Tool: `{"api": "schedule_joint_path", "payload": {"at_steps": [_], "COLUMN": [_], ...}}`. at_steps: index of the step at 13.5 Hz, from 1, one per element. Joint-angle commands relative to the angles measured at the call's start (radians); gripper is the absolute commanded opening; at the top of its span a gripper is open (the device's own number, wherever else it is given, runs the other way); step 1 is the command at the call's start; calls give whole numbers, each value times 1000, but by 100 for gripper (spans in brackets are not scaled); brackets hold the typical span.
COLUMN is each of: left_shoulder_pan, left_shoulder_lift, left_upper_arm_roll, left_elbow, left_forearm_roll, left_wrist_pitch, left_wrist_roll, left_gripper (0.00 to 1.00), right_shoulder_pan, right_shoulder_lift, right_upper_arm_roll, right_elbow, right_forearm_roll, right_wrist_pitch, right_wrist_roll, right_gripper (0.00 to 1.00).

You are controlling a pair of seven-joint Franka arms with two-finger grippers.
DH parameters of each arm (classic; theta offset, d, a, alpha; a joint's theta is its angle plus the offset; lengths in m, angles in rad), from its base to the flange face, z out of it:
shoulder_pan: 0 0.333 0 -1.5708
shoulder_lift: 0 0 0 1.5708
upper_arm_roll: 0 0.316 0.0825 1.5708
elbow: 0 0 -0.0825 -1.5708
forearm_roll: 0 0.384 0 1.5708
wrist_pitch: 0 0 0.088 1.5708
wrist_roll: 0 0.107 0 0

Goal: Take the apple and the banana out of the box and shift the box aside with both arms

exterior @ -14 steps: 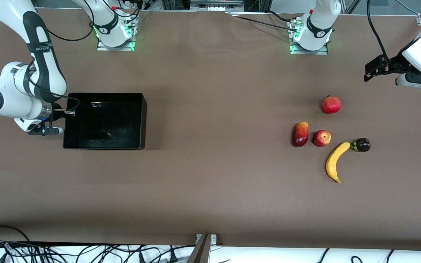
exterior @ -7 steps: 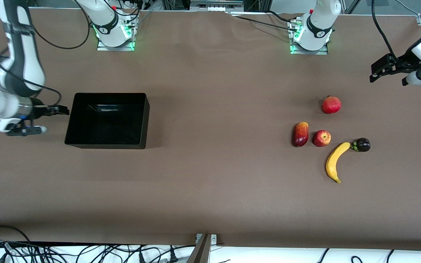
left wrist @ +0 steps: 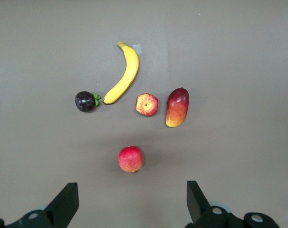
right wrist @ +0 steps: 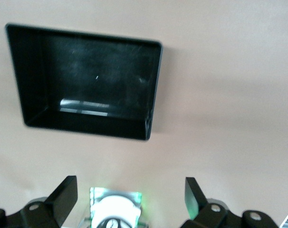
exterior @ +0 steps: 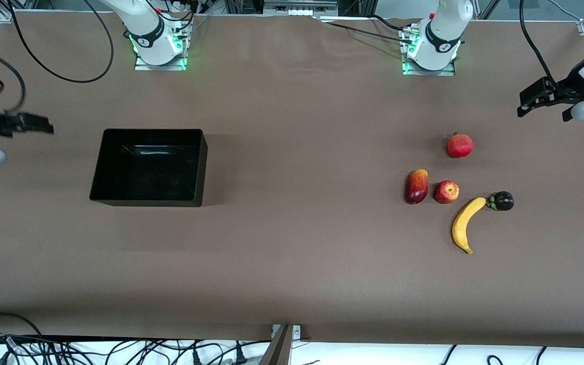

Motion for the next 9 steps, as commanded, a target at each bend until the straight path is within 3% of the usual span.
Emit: {"api": "schedule_joint_path", "payload": {"at_steps": [1,2,4,9], "left_shoulder_pan": [4,4,4,4], "left_shoulder_lift": [12,12,12,12], "left_upper_arm_roll": [3,3,4,6], "left_elbow": [28,28,30,30], "left_forearm_roll": [-6,-6,-6,-6], "left_wrist_pitch": [-7,-7,-7,-7], "left_wrist_roll": [-4,-4,-4,-4], "left_gripper": [100,100,100,100], "right_shoulder_pan": [-137,-181,-226,-267], "right_shoulder_lift": [-54,-95,-205,-194], "right_upper_arm_roll": [152,236,283,303], "right_elbow": [-33,-87,-257,-238], "right_forearm_roll": [-22,-45,-87,-85], "right_wrist_pitch": [-13,51,220,224], "right_wrist_roll": [31,63,88,88], "right_gripper": [100,100,100,100]}}
